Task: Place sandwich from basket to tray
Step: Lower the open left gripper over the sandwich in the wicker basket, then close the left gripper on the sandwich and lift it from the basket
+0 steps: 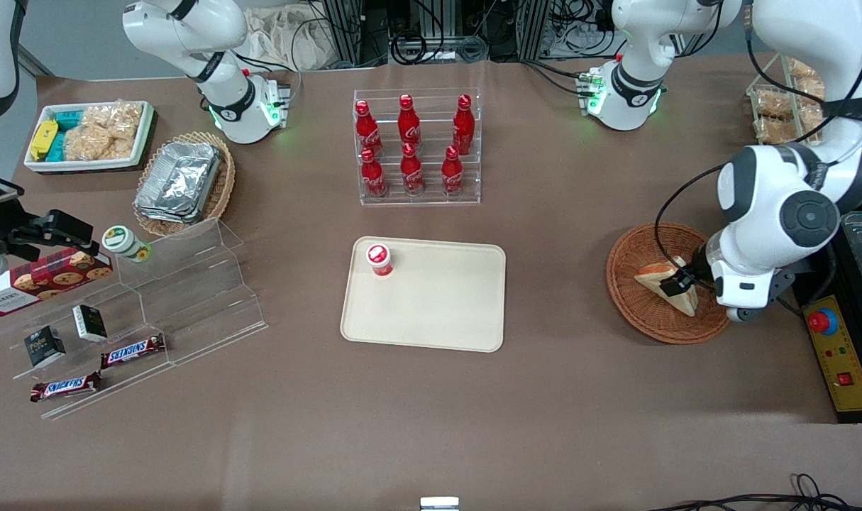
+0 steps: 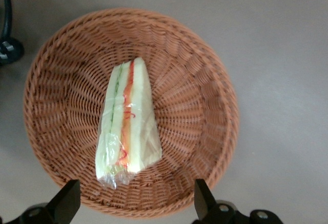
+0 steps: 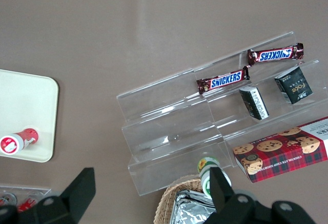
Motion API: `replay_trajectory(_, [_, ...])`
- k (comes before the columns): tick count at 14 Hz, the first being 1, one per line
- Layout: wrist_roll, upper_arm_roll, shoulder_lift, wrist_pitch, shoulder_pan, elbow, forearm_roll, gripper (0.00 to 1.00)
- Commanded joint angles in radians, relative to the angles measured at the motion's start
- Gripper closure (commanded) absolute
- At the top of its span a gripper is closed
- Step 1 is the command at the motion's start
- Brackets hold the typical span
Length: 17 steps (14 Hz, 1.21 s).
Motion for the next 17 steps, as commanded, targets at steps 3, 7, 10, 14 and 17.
replay_trajectory(3, [-0.051, 0.062, 0.04, 0.098, 0.002, -0.098, 0.025, 0.0])
replay_trajectory(7, [-0.109, 0.075, 0.126, 0.197, 0.0, -0.097, 0.026, 0.0])
replay_trajectory(10, [-0.314, 0.07, 0.174, 0.274, -0.014, -0.079, 0.025, 0.43])
replay_trajectory(14, [-0.411, 0.069, 0.151, 0.251, -0.048, -0.039, 0.049, 1.0])
replay_trajectory(17, [-0.394, 0.05, 0.14, 0.018, -0.049, 0.113, 0.049, 1.0])
